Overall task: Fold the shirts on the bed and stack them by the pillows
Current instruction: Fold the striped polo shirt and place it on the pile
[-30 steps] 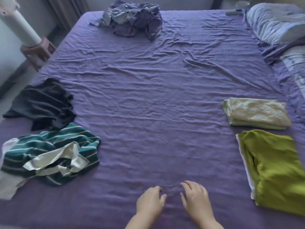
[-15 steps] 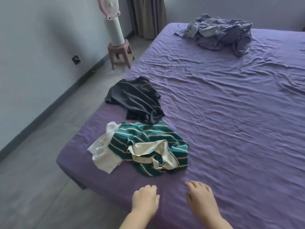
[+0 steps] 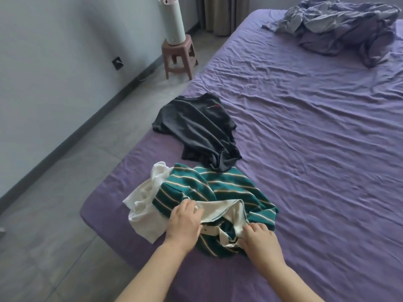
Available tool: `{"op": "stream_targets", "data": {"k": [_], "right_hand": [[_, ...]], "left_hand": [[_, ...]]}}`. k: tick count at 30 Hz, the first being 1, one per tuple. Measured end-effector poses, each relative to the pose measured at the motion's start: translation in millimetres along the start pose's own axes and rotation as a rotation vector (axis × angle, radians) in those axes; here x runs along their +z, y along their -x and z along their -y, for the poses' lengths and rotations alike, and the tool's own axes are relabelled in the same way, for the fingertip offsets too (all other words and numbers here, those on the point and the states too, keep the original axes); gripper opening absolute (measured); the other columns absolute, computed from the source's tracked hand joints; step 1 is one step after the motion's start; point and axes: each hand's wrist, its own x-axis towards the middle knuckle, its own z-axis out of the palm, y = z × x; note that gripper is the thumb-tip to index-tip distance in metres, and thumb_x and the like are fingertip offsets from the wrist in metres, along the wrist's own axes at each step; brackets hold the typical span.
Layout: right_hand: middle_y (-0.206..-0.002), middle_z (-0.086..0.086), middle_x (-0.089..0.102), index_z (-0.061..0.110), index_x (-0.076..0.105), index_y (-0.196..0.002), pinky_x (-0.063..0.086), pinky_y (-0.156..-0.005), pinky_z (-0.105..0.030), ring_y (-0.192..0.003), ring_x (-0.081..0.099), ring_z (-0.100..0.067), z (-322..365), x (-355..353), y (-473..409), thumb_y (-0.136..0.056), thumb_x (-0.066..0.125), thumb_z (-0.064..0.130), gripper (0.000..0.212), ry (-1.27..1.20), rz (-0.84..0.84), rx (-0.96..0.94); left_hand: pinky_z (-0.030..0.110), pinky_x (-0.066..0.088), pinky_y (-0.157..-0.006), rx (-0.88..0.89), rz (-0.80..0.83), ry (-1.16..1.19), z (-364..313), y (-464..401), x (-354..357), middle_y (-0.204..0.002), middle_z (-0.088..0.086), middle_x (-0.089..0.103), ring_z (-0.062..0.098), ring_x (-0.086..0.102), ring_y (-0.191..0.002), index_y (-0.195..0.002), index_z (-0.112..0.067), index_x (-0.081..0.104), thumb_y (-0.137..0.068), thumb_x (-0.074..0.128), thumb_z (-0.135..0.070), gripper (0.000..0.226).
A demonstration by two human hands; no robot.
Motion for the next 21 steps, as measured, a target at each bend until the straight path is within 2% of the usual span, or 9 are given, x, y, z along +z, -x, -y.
{"op": "stream_targets", "data": {"k": [3,6,8,10,12,13,15,17,21], "right_hand": [[-0.123,0.011,0.051,0.028,0.049,-0.116,0.034,-0.089,-0.031,-0.117,0.043,-0.016,0,8,-10,-0.091,0.036,0.051,0.036,0.008,-0.004,0.036],[-0.12,0.01,0.051,0.029,0.051,-0.114,0.035,-0.086,-0.032,-0.114,0.045,-0.017,1,11,-15,-0.087,0.039,0.059,0.042,-0.005,-0.035,0.08],[-0.117,0.008,0.052,0.027,0.055,-0.11,0.036,-0.084,-0.034,-0.111,0.047,-0.019,3,11,-17,-0.086,0.04,0.061,0.044,-0.013,-0.031,0.112],[-0.112,0.005,0.055,0.024,0.06,-0.104,0.038,-0.08,-0.035,-0.106,0.05,-0.022,6,8,-19,-0.085,0.044,0.06,0.043,-0.001,-0.039,0.147],[-0.096,0.0,0.062,0.018,0.067,-0.087,0.043,-0.069,-0.036,-0.089,0.058,-0.026,11,0,-21,-0.076,0.063,0.054,0.038,-0.03,-0.057,0.167],[-0.083,-0.003,0.063,0.015,0.068,-0.075,0.044,-0.061,-0.036,-0.076,0.06,-0.028,13,-1,-23,-0.065,0.076,0.048,0.036,-0.046,-0.064,0.177],[-0.07,-0.004,0.062,0.013,0.066,-0.061,0.044,-0.052,-0.035,-0.063,0.059,-0.028,17,-1,-25,-0.049,0.087,0.039,0.036,-0.047,-0.116,0.185],[-0.07,-0.003,0.062,0.014,0.066,-0.06,0.045,-0.052,-0.037,-0.063,0.059,-0.028,23,1,-27,-0.044,0.088,0.03,0.031,-0.027,-0.163,0.175],[-0.078,-0.004,0.066,0.014,0.07,-0.064,0.049,-0.059,-0.039,-0.072,0.062,-0.03,29,8,-27,-0.044,0.087,0.023,0.028,-0.006,-0.225,0.215]], "left_hand": [[0.047,0.007,-0.116,0.109,0.092,-0.189,-6,-23,8,-0.148,0.008,0.025,0.028,0.015,-0.14,-0.128,-0.017,0.043,-0.09,0.055,-0.029,0.042],[0.049,0.008,-0.115,0.152,0.103,-0.232,-7,-39,7,-0.141,0.007,0.039,0.028,0.024,-0.137,-0.12,-0.015,0.053,-0.093,0.046,-0.017,0.028],[0.036,0.026,-0.106,-0.001,-0.016,0.003,1,-49,-3,-0.117,-0.004,0.055,0.02,0.044,-0.121,-0.107,-0.023,0.058,-0.094,0.045,-0.03,0.019],[0.031,0.04,-0.089,-0.245,-0.083,0.378,17,-62,-22,-0.093,-0.008,0.058,0.017,0.056,-0.097,-0.092,-0.026,0.055,-0.093,0.048,-0.036,0.012],[0.036,0.047,-0.085,-0.388,-0.006,0.633,35,-76,-35,-0.091,-0.003,0.062,0.021,0.059,-0.09,-0.089,-0.024,0.053,-0.094,0.05,-0.031,0.009],[0.038,0.047,-0.087,-0.381,0.019,0.623,42,-82,-39,-0.092,0.0,0.064,0.022,0.059,-0.09,-0.09,-0.023,0.053,-0.094,0.051,-0.029,0.007],[0.038,0.045,-0.088,-0.328,0.05,0.468,47,-90,-39,-0.095,0.001,0.065,0.022,0.059,-0.091,-0.092,-0.024,0.052,-0.093,0.051,-0.029,0.005],[0.032,0.041,-0.083,-0.235,0.004,0.256,44,-90,-33,-0.097,-0.002,0.062,0.019,0.055,-0.093,-0.097,-0.026,0.054,-0.092,0.052,-0.028,0.006],[0.034,0.041,-0.072,0.239,-0.203,-0.024,25,-76,-16,-0.085,-0.003,0.061,0.019,0.054,-0.082,-0.082,-0.023,0.065,-0.083,0.059,-0.035,0.014]]}}
